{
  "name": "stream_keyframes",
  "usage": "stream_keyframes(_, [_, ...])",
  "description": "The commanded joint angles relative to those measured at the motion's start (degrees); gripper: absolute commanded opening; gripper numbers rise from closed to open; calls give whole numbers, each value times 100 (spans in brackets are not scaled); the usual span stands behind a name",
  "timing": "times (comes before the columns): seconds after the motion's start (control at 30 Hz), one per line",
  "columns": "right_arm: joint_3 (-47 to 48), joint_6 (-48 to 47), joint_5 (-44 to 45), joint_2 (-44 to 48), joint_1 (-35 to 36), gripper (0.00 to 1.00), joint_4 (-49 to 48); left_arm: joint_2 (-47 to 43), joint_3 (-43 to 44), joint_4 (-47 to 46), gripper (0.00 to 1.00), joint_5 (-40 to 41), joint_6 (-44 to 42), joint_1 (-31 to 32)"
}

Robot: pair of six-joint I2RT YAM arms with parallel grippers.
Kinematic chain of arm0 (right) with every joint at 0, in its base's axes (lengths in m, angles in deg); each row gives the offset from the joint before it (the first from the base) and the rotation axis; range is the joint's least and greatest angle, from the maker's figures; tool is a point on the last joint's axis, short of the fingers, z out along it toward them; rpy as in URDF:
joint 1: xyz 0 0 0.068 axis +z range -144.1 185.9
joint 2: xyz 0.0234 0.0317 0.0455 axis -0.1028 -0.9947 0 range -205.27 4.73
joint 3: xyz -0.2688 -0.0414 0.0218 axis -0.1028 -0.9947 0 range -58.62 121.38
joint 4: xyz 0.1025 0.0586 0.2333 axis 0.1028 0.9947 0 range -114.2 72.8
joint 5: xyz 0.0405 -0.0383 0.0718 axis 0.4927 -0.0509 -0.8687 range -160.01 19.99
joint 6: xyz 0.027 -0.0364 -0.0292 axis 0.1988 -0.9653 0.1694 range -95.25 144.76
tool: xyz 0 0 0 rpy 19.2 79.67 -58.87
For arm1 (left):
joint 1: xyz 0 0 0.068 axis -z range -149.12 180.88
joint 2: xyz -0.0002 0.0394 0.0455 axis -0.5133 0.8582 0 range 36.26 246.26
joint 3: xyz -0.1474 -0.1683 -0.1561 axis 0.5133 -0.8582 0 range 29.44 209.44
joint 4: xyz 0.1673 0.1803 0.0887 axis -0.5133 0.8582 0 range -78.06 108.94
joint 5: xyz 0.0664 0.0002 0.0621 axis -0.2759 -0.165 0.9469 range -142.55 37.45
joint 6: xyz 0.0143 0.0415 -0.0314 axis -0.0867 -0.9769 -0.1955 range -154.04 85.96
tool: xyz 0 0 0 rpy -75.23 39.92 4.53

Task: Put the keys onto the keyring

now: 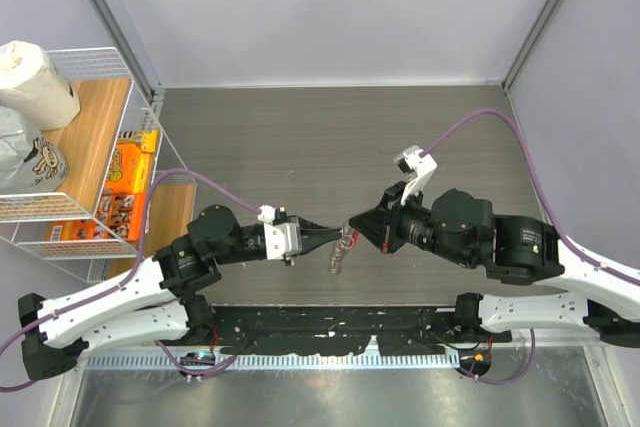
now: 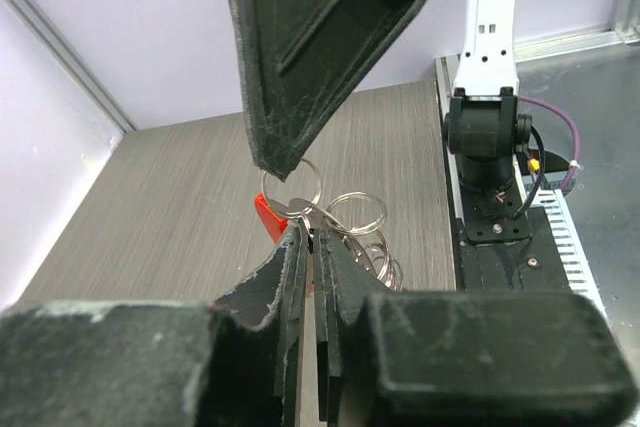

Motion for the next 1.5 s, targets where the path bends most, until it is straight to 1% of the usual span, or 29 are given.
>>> stream_keyframes(0.0, [-24,-147,195,196,10,5,-668,-4,253,137,17,-345,75,57])
stream_keyframes(0.13, [-59,-271,151,196,1,5,-712,-100,262,128,25,-407,154,48])
stream_keyframes(0.4, [-147,-429,45,310,1,5,-818,-320,288,189,33,-231,251,48])
stream_keyframes(0.53, [-191,-560,-122,398,1,5,-853,-373,428,348,35,102,260,57])
stream_keyframes(0.77, [-209,-833,-499,574,1,5,-941,-443,578,392,40,217,295,48])
stream_keyframes(0.93, [-121,-1175,-886,635,1,5,-941,-390,762,365,41,69,391,48])
stream_keyframes(1.17, [-130,-1755,-1352,793,1,5,-1213,-180,1228,436,42,-397,1129,48])
stream_keyframes(1.47, [-103,-2380,-2003,855,1,6,-1687,-109,1448,453,37,-635,1692,57])
